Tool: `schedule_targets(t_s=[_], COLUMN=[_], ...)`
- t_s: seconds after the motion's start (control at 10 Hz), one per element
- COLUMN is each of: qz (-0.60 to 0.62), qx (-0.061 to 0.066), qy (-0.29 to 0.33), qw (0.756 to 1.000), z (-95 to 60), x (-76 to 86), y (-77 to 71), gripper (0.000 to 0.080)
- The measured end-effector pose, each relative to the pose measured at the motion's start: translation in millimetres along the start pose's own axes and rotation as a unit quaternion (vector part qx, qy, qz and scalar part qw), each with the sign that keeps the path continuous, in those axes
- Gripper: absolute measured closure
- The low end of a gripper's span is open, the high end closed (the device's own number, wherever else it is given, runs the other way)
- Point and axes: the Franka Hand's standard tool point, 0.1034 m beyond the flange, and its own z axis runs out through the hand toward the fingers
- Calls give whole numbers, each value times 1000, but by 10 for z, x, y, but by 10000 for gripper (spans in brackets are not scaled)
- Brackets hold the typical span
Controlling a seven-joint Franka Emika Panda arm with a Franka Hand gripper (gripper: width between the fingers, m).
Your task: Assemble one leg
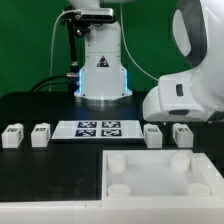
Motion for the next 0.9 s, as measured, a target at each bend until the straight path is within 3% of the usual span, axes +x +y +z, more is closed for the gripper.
schedule_targets(t_s=[0.2, 0.6, 0.7, 0.8, 0.9], qz=[4, 5, 5, 5, 5], qx=[-4, -6, -6, -6, -6], qy=[-11, -18, -18, -18, -18], qw=[1000, 1000, 1000, 1000, 1000], z=[157, 303, 304, 304, 304], x=[39, 102, 102, 101, 102], y=[-71, -104, -105, -107, -106], gripper=[151, 151, 196, 346, 346])
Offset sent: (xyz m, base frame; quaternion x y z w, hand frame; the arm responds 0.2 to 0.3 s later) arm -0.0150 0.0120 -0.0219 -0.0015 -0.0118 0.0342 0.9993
